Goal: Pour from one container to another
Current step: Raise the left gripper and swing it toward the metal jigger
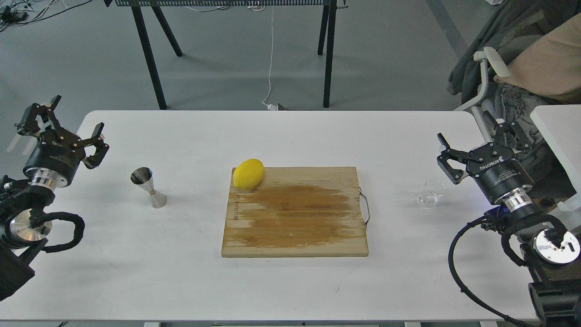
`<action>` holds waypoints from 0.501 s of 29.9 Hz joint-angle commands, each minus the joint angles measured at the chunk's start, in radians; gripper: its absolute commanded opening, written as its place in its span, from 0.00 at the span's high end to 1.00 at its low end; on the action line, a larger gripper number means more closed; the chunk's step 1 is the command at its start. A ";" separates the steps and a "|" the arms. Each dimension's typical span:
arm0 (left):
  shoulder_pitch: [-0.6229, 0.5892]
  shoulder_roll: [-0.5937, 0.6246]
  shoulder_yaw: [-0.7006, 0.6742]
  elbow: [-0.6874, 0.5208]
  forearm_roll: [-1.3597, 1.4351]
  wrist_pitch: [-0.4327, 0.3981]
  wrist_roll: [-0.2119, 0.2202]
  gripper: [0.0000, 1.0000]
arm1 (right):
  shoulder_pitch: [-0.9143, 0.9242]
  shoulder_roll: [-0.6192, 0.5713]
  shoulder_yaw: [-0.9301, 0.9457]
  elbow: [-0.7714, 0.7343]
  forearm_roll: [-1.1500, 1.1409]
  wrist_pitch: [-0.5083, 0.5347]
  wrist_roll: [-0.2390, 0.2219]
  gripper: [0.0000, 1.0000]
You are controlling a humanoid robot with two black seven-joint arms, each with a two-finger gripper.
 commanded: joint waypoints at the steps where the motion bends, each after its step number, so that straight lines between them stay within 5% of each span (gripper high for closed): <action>1: 0.002 0.004 0.001 0.002 0.000 0.000 0.000 0.00 | 0.000 0.001 -0.001 0.000 0.000 0.000 0.000 0.01; 15: 0.003 0.030 0.000 0.008 0.002 0.000 0.000 0.00 | 0.000 0.000 0.006 0.003 0.000 0.000 0.000 0.01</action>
